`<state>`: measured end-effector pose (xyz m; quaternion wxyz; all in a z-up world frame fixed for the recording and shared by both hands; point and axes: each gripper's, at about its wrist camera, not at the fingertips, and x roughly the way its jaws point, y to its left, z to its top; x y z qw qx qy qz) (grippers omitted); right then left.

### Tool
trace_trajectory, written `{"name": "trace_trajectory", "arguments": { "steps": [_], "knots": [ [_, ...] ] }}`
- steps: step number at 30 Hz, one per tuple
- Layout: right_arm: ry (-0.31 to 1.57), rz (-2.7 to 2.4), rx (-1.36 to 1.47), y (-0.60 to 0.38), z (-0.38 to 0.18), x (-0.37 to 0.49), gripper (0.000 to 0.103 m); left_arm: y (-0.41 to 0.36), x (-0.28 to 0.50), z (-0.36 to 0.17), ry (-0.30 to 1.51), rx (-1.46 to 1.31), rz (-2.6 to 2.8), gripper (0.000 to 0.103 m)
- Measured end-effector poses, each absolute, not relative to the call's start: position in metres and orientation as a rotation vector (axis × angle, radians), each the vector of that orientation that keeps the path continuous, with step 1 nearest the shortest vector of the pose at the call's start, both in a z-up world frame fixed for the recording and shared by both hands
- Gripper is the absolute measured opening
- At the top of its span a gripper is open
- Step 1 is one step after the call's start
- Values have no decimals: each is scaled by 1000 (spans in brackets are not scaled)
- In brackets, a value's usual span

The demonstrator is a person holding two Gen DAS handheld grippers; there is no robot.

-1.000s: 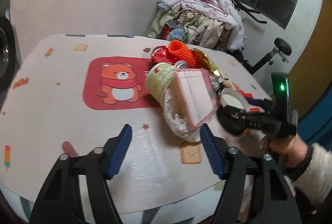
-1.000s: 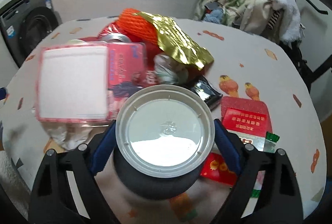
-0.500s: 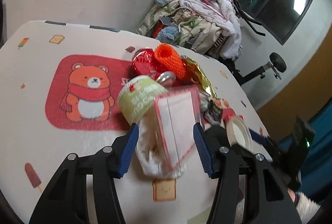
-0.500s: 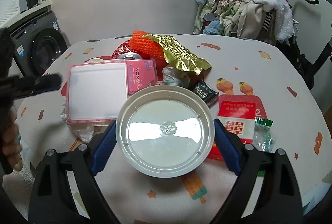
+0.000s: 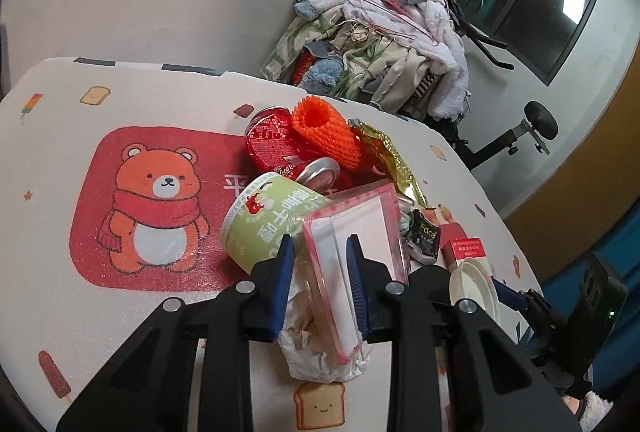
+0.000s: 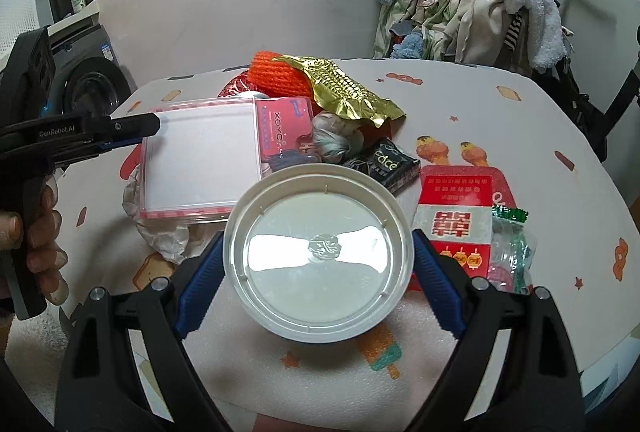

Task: Collect trash
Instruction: 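Grasp the clear pink-lidded plastic box with the left gripper while the right holds the lid, then carry both items to the brown bin and release them inside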

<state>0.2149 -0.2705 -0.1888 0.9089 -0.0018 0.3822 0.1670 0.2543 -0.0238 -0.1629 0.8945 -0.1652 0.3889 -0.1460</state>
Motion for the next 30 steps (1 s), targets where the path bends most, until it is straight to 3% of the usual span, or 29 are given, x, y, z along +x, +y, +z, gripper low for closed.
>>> {"name": "trace_trajectory", "arguments": {
  "steps": [4, 9, 20, 30],
  "knots": [
    [789, 344, 8, -272, -190, 215, 87, -24, 255, -164, 807, -361, -309, 28],
    [787, 341, 22, -275, -188, 213, 87, -29, 242, -157, 746, -329, -355, 22],
    [715, 336, 48, -282, -150, 199, 87, -33, 209, -66, 583, -269, -498, 16],
    [673, 367, 38, -276, -119, 165, 87, -26, 158, -43, 617, -228, -538, 16]
  ]
}}
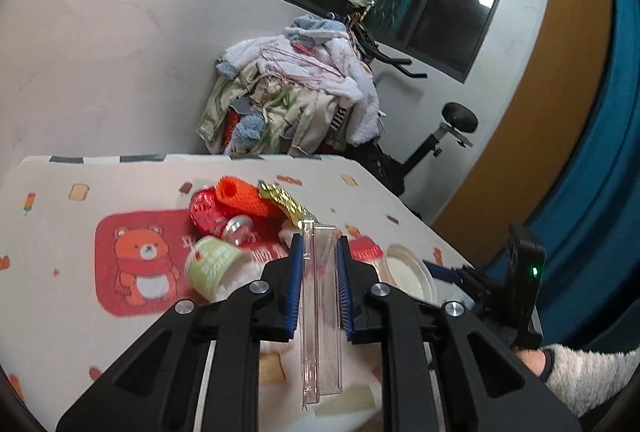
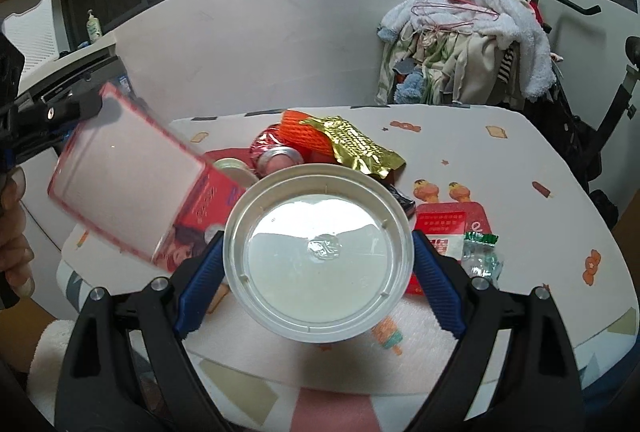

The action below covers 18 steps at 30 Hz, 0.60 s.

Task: Collect trash
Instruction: 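Carry both items to the brown bin and release them inside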

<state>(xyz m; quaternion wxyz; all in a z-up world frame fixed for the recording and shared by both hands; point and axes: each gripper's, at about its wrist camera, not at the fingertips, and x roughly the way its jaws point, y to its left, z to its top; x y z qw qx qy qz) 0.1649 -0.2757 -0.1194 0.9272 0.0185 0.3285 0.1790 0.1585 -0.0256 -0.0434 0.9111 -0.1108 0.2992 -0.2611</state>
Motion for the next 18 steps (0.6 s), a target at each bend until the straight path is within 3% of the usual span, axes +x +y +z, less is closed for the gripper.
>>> {"name": "trace_trajectory", "arguments": {
  "steps": [18],
  "knots": [
    [665, 432, 32, -255, -111, 74, 87, -26, 26, -77, 759, -164, -684, 16]
  ]
}}
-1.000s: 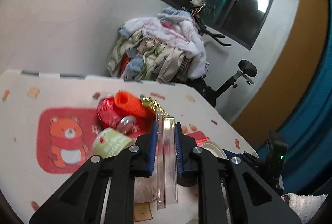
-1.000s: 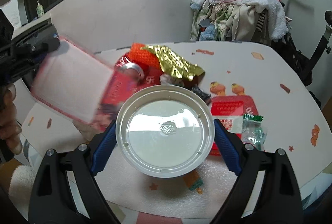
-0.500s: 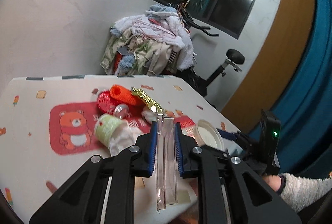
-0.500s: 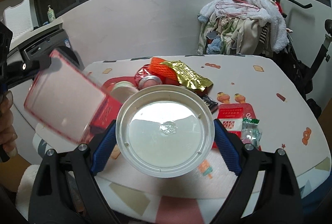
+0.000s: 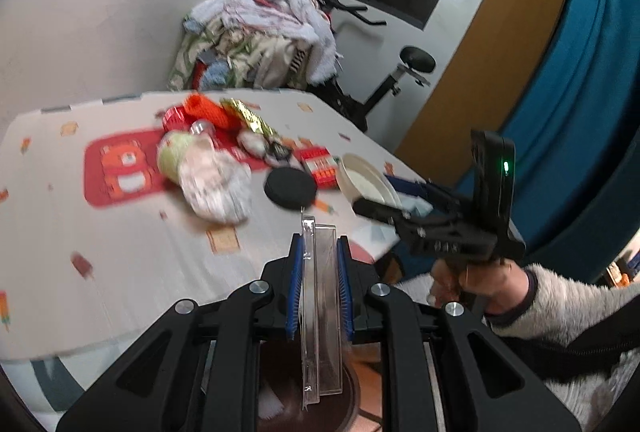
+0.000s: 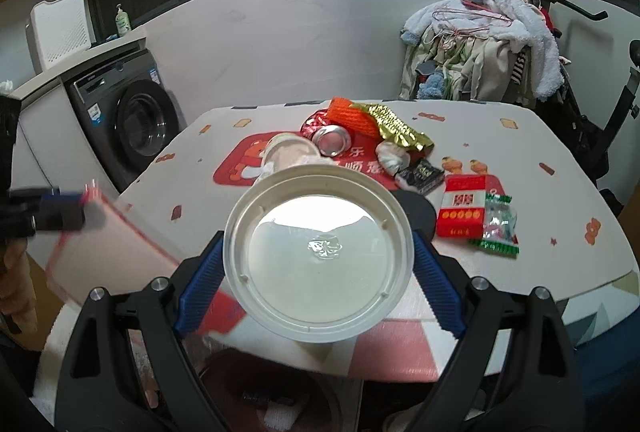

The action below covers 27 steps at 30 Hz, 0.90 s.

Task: Collect trash
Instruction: 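Carry both items to the brown bin and release them inside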

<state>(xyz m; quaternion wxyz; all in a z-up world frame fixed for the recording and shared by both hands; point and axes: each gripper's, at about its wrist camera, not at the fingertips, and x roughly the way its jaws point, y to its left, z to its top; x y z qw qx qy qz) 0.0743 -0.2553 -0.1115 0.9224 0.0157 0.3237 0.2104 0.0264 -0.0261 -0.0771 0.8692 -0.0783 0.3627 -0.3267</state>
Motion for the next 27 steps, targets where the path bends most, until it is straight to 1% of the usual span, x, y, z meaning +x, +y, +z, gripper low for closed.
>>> {"name": "trace_trajectory", "arguments": {
  "steps": [6, 14, 18, 21, 22, 23, 24, 27],
  "knots": [
    [686, 426, 48, -260, -122, 64, 87, -47, 7, -127, 874, -109, -710, 16],
    [718, 412, 66, -269, -139, 68, 87, -73, 21, -192, 1008, -50, -715, 17],
    [738, 404, 82, -274, -149, 72, 87, -86, 26, -217, 1063, -30, -725, 17],
    [747, 396, 95, -279, -154, 74, 87, -92, 28, -226, 1078, -17, -730, 18],
    [750, 394, 103, -280, -156, 75, 87, -94, 29, -228, 1077, -27, -744, 23],
    [752, 393, 106, -281, -157, 76, 88, -95, 29, -228, 1074, -36, -754, 42],
    [753, 392, 108, -281, -158, 76, 88, -94, 28, -227, 1062, -41, -754, 55],
    [756, 392, 102, -281, -161, 75, 87, -86, 26, -217, 1015, -59, -740, 60]
  ]
}}
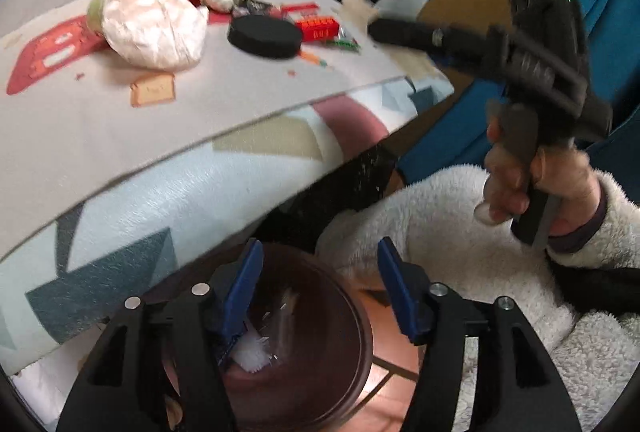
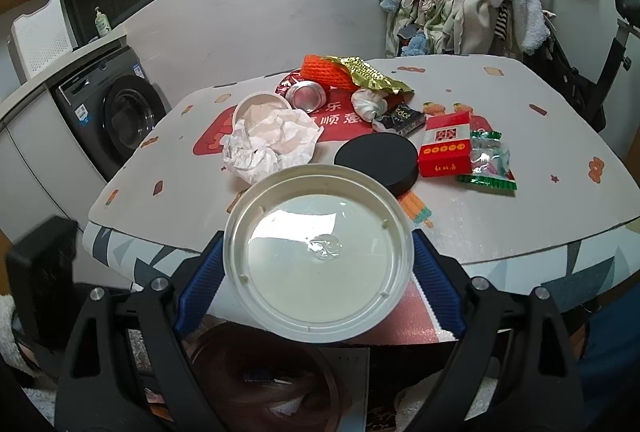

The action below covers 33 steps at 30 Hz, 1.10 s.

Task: Collect trash
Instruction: 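Carry both items to the brown bin and release them inside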

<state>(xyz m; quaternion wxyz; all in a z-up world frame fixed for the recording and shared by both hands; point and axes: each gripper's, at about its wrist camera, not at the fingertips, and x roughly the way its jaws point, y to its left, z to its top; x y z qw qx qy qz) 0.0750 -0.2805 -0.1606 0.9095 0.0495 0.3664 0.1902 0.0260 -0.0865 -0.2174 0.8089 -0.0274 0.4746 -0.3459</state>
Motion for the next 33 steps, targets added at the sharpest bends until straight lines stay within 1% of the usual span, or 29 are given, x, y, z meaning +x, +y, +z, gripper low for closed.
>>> {"name": "trace_trajectory", "arguments": {
  "steps": [1, 3, 9, 18, 31, 33],
  "knots": [
    [761, 395, 101, -280, -163, 74, 87, -82, 26, -213, 998, -59, -714, 62],
    [769, 404, 103, -278, -165, 72, 87, -73, 25, -203, 952, -51, -671, 69],
    [802, 448, 72, -266, -178, 60, 88, -41, 11, -174, 817, -20, -503, 80],
    [878, 547, -8, -232, -202, 33, 88, -13, -26, -156, 694, 68, -342, 89],
    [948, 651, -135, -192, -230, 8, 88, 7, -47, -163, 654, 64, -244, 93],
    [968, 660, -151, -187, -237, 8, 88, 8, -47, -166, 658, 56, -231, 95]
  ]
}}
